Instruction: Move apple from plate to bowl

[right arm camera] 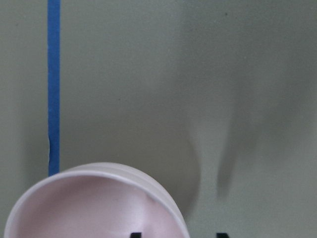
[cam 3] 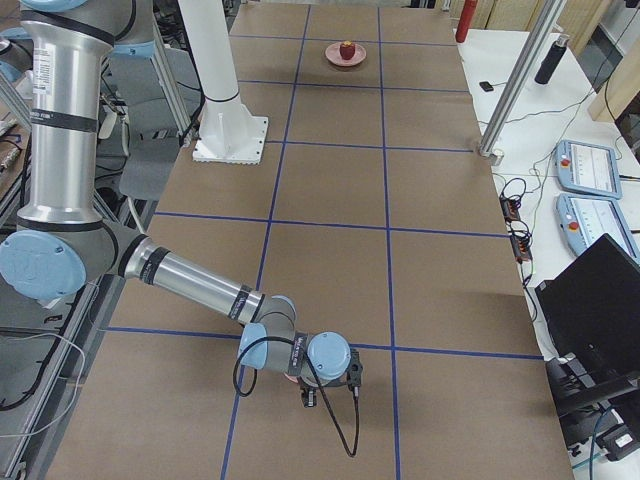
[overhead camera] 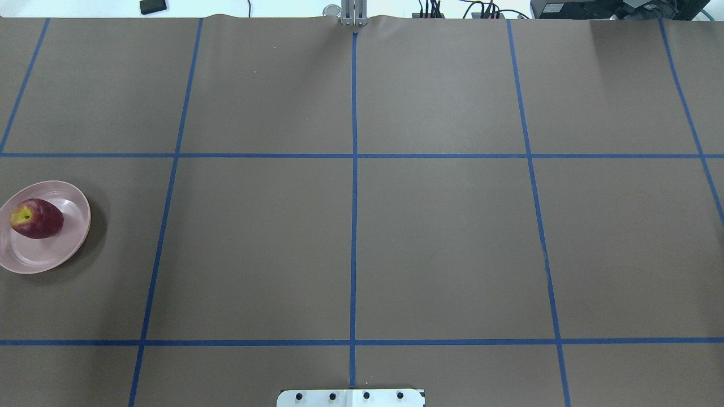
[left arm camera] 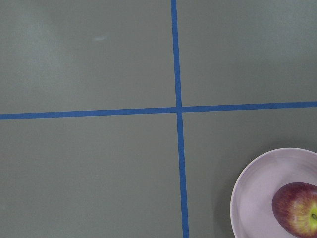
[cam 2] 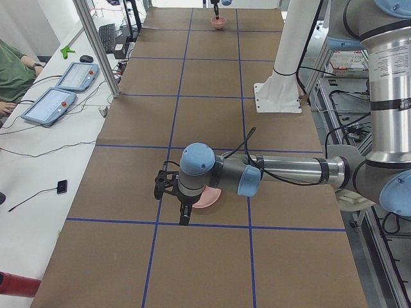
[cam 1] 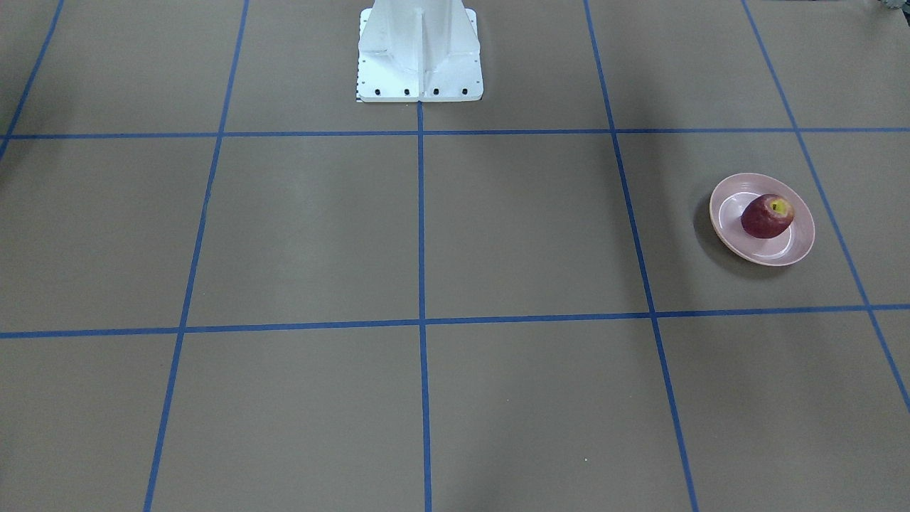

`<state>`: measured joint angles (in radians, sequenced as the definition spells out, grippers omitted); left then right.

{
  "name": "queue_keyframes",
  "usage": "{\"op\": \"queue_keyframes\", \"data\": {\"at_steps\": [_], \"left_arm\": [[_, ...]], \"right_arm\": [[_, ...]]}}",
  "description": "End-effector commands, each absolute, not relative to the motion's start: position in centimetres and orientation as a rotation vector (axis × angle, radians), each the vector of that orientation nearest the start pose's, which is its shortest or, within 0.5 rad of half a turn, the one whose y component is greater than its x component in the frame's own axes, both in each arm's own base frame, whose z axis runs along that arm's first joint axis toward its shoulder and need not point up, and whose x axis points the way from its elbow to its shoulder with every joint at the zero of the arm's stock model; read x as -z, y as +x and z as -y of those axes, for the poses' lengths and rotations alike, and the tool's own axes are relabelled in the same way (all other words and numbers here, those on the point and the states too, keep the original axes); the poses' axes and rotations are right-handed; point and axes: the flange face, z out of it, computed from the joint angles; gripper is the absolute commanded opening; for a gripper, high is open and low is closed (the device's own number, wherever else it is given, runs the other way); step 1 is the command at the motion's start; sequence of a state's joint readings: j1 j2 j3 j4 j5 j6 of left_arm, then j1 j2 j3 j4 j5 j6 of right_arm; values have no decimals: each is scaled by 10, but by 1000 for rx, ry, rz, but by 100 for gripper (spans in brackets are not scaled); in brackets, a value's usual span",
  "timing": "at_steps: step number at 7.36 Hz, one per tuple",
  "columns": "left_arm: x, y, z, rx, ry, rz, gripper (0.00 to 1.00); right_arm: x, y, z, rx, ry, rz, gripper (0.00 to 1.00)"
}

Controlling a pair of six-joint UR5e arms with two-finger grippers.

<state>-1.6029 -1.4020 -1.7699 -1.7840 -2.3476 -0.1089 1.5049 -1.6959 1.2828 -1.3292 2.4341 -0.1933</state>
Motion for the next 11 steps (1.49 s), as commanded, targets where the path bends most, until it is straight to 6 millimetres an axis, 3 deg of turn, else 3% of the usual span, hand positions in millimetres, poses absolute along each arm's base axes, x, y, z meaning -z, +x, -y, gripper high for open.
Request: {"op": "queue_keyframes", "data": {"at_steps": [1,3,4,5,7,9,10,11], "left_arm": [[-614,-78,429,41,199,-780,98],[-614,-78,429,42,198,-782,98],[-615,-78,429,44,193,-782,98],[-617,-77,429,44,189,-782,98],[-618,-77,423,52,179,-791,98],[-619,-71,420,89,140,-875,98],[-622,-71,421,93,132,-876,98],[-626,-71,422,96,126,-877,98]], "right_arm": [[-797,23,408,148,-68,1024,0],[-751,40,457,36,-29,1145,0],[-712,39,493,6,-11,1184,0],[-662,27,539,-42,-19,1178,0],[-568,-14,612,-86,-48,1166,0],[-449,-81,685,-76,-110,1050,0],[-390,-120,707,-42,-101,946,0],[-341,-172,705,11,-104,923,0]]}}
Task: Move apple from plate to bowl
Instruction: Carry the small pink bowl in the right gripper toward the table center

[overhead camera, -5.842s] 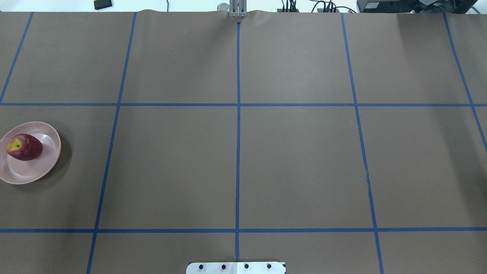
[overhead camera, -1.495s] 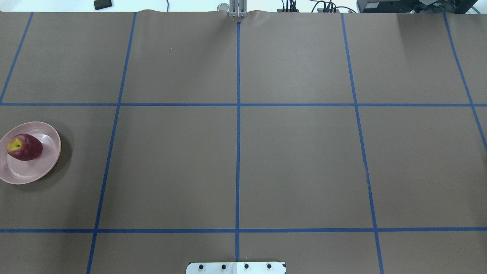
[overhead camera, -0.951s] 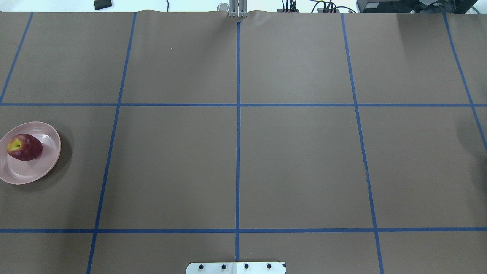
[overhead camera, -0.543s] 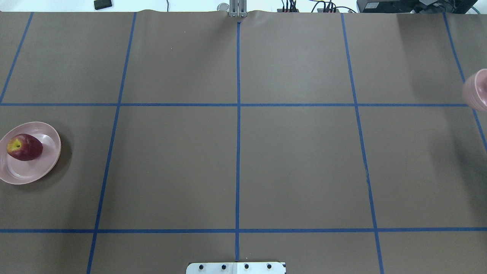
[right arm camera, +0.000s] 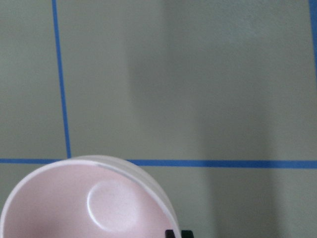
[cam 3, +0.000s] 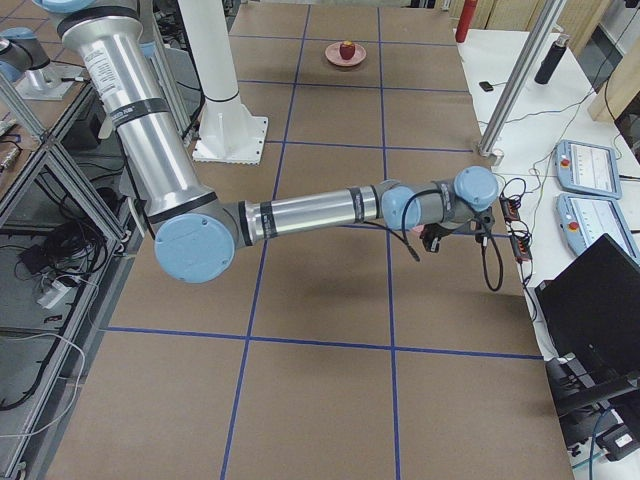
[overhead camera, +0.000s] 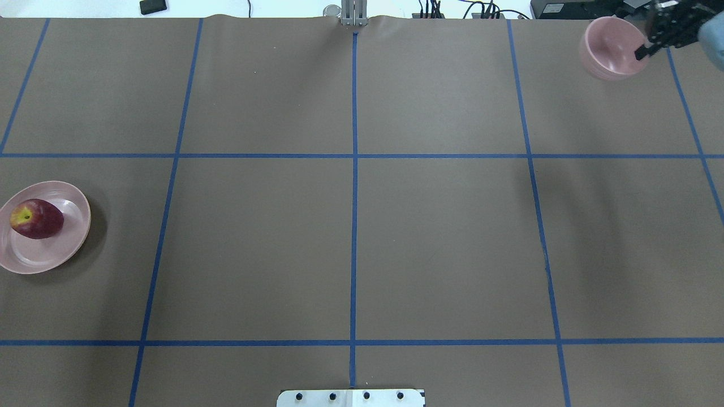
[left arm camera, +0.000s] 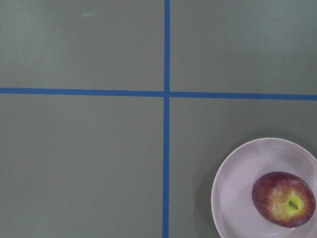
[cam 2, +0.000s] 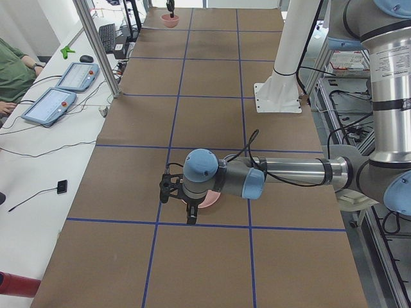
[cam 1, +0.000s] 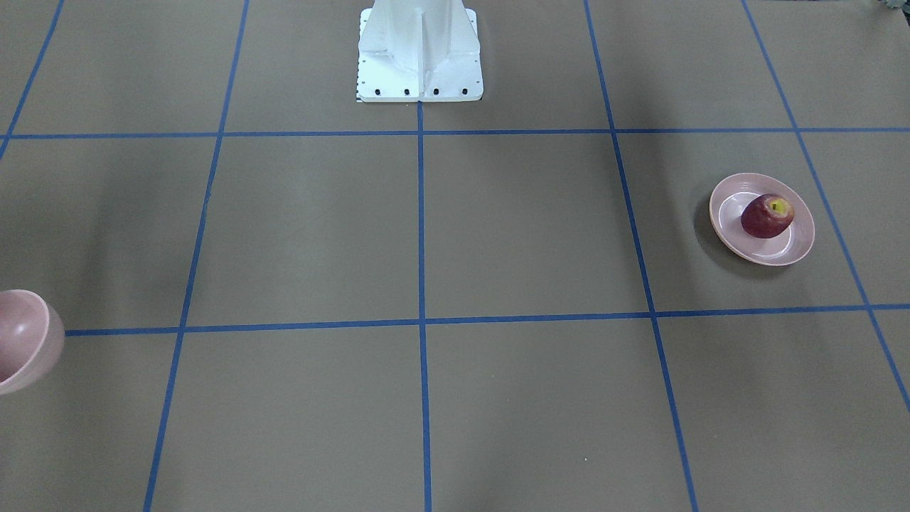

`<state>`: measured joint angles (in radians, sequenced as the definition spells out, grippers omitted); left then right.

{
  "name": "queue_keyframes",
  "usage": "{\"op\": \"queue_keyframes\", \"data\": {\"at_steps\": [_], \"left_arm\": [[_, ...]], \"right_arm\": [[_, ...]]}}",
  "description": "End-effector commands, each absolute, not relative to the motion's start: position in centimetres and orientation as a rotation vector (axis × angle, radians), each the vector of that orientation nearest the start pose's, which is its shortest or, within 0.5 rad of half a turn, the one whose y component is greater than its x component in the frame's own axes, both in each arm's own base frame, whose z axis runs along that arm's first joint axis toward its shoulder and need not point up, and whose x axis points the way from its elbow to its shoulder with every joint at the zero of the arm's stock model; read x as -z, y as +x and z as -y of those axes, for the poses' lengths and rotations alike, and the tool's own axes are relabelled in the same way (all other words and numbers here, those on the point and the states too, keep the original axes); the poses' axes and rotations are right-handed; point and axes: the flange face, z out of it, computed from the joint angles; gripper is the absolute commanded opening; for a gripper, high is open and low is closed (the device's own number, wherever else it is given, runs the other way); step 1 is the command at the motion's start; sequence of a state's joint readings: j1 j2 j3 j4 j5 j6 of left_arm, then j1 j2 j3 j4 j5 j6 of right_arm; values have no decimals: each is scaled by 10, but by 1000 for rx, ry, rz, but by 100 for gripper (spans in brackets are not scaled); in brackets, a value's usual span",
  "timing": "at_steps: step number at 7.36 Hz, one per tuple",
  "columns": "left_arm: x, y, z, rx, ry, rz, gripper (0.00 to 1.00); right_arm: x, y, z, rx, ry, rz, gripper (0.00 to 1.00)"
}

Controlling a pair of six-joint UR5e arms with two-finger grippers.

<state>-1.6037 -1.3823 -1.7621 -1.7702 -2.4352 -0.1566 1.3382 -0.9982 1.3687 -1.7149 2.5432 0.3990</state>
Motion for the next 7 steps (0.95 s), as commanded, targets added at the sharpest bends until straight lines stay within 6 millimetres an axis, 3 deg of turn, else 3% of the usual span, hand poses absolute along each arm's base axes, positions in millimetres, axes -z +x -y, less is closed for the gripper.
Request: {"op": "queue_keyframes", "data": {"at_steps": [1,2,3,4,5,7], "left_arm": [[-626,-71,421,94,129,-879,98],[-624,-71,424,92,133,-877,98],[-626,-71,425,94,131,-877,98],[-626,-71,425,94,130,-877,98],[-626,-71,425,94,130,-877,98],[-626,-71,424,92,133,-879,98]], "right_arm": [[-307,-229,688,-8,-139,916,0],[-267,-292,657,-1,-143,893,0],[-245,-341,630,37,-150,908,0],[-235,-384,608,36,-151,920,0],[-236,-427,589,0,-135,887,0],[-235,-483,590,-61,-130,906,0]]}}
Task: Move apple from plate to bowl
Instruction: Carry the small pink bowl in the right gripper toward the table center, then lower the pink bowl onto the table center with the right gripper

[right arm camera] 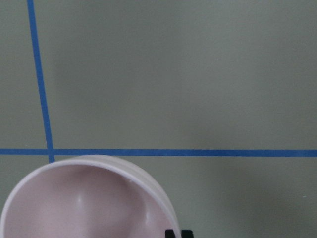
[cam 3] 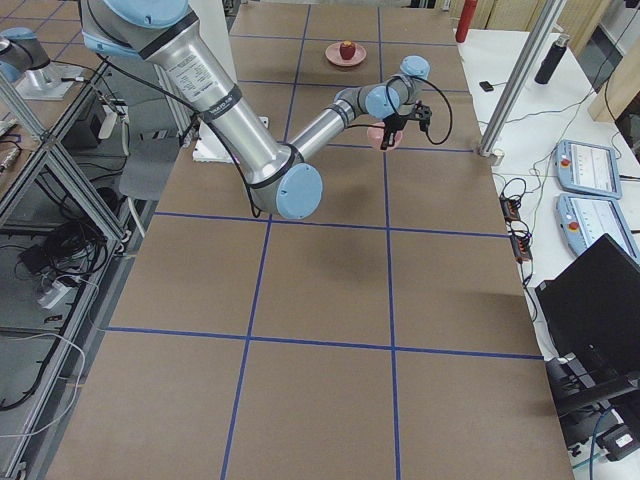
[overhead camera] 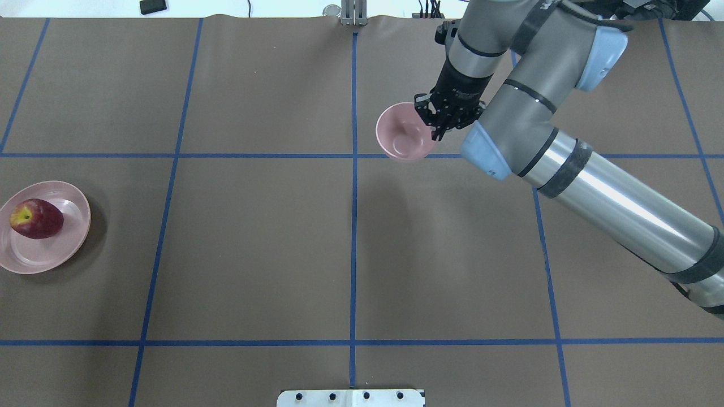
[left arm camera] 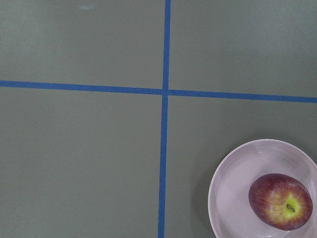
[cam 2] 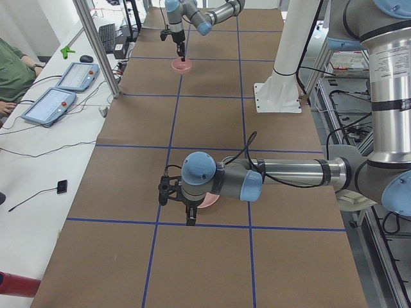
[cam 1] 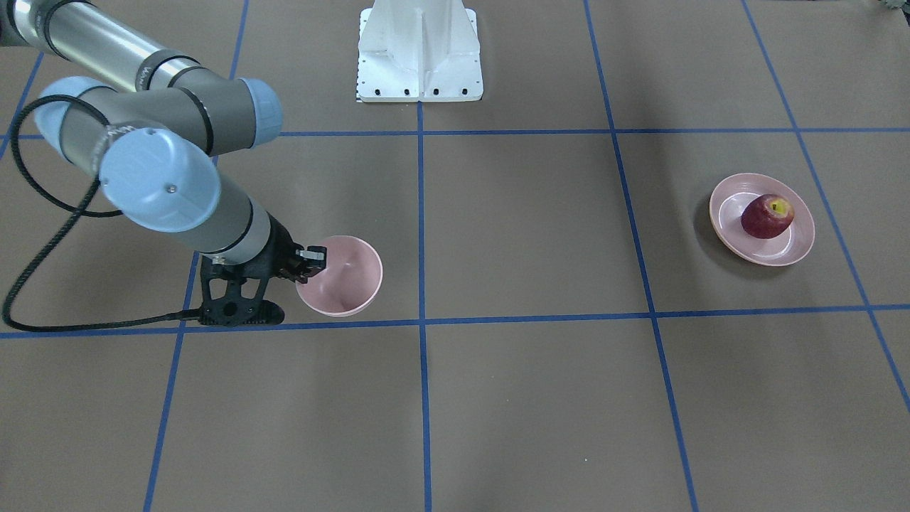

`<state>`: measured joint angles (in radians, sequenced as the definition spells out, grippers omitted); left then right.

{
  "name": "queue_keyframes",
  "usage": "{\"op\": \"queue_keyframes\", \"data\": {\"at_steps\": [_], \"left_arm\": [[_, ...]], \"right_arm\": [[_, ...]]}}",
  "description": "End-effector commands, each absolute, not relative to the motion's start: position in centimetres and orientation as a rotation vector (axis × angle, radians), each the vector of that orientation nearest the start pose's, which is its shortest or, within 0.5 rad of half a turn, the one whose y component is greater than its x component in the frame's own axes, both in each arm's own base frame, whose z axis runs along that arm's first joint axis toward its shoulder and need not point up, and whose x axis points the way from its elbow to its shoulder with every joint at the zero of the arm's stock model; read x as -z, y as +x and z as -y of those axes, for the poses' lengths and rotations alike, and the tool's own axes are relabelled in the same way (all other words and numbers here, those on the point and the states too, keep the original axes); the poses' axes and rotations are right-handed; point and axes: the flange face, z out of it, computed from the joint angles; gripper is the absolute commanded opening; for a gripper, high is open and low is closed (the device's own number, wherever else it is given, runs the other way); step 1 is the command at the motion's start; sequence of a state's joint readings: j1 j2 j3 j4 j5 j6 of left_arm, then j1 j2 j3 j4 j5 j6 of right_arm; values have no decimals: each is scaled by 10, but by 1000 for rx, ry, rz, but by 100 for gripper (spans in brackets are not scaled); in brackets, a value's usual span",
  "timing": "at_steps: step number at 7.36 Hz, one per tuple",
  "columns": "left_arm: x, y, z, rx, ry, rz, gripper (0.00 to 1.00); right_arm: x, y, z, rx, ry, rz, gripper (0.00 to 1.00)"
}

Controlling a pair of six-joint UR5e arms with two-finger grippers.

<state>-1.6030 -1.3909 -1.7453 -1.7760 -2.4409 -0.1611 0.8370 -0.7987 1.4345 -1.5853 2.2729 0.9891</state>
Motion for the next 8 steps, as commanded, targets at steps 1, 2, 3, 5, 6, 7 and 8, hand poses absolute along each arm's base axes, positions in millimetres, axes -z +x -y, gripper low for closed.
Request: {"op": "queue_keyframes", "data": {"at_steps": [1,2,3,5,6,7,8], "left_arm": [[-628,-71,423,93,130,-878,98],[-629,-71,423,93,130,-878,98],[-630,-71,423,93,128,-878,98],[-631,-71,423,92,129,-877,98],[-631,-71,423,93,127,-878,98],[-632,-71,422,93,126,-878,98],[-632,-71,422,93,126,-878,98]], "right_arm": [[-239,-498,595,-63,-92,919,0],[-237,-505,594,-76,-98,921,0],[-230,-514,587,-70,-101,926,0],[-226,-534,569,-41,-116,927,0],[-226,-538,566,-28,-104,944,0],[-229,-543,567,-22,-102,950,0],[-232,-544,568,-22,-101,951,0]]}}
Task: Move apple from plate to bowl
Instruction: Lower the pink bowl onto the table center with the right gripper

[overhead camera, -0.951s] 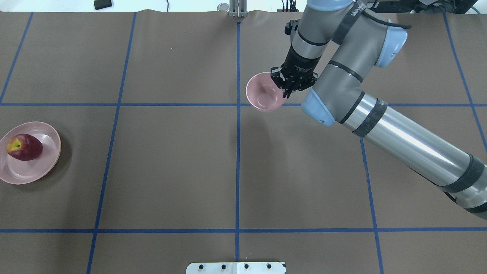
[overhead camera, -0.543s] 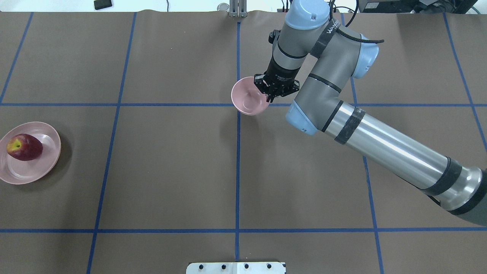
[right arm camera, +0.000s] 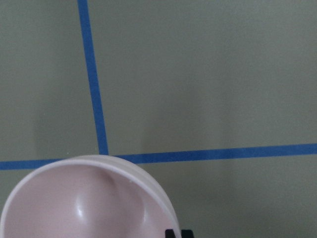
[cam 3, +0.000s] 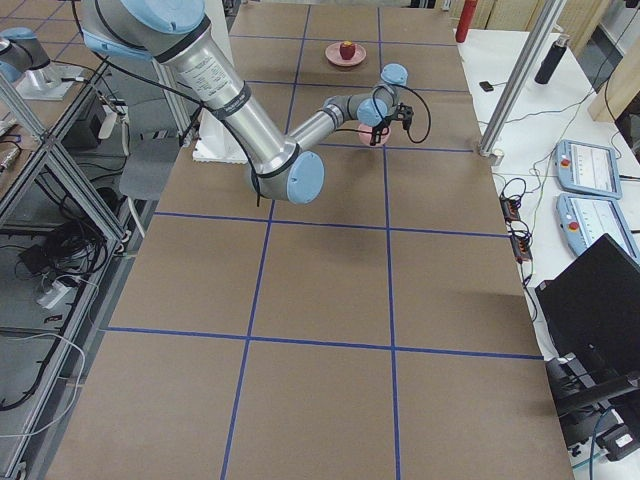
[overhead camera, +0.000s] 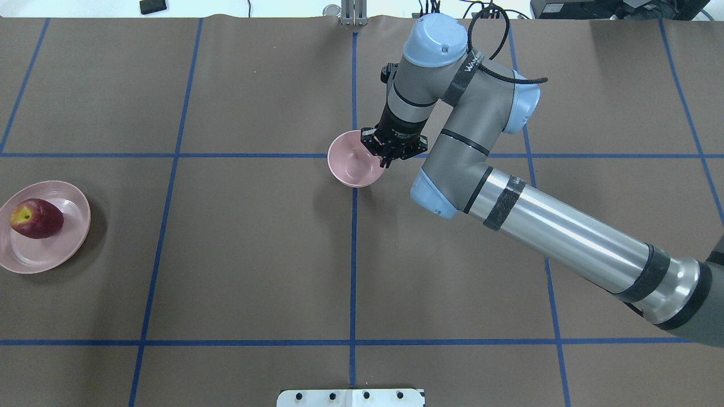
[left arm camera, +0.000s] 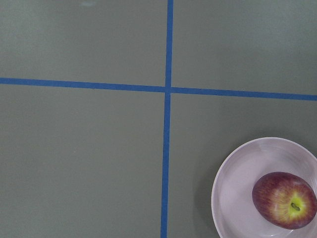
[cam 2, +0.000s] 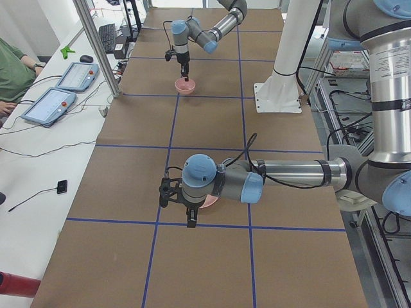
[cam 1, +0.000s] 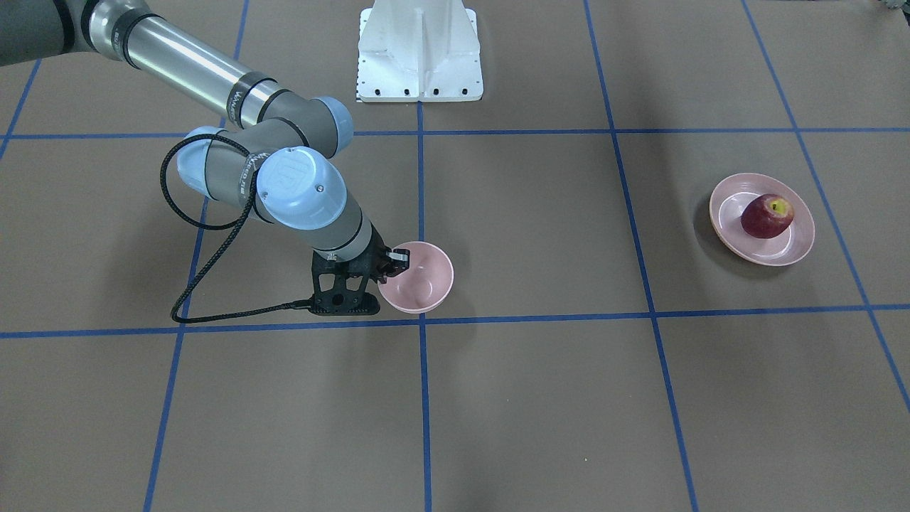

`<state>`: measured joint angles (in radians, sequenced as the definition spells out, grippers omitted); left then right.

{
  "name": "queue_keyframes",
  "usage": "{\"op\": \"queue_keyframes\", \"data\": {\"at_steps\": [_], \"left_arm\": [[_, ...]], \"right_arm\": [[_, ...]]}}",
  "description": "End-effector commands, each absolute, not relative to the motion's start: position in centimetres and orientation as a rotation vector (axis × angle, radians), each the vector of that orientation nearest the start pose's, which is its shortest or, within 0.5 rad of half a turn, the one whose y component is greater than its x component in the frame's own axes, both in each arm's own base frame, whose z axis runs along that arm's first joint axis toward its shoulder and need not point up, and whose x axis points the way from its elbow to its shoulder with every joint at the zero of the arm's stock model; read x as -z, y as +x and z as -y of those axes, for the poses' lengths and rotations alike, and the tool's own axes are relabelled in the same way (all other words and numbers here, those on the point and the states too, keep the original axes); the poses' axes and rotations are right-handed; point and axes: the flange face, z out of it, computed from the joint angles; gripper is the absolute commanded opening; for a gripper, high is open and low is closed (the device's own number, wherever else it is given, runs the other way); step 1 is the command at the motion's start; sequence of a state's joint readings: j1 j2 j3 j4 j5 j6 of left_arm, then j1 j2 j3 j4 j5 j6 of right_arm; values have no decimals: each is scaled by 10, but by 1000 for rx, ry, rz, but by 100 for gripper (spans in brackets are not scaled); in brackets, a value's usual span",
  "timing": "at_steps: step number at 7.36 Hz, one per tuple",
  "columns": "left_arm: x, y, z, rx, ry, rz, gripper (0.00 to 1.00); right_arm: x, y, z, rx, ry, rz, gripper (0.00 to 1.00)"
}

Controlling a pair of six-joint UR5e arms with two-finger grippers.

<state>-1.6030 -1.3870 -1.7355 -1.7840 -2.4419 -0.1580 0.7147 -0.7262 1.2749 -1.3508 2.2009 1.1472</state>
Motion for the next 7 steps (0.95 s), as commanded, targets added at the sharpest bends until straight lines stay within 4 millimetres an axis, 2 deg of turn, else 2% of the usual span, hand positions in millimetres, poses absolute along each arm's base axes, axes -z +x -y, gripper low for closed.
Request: {"op": "queue_keyframes", "data": {"at_steps": [1,6,7], "left_arm": [[-630,-71,423,91,130,-878,98],[-632,-71,421,93,126,-878,98],[-629,-71,421,92,132,-878,98]], "right_arm": [[-235,-548,568,-17,-99,956,0],[-245,-564,554,3,-119,943,1],[-242,-564,553,7,-116,949,45]]}}
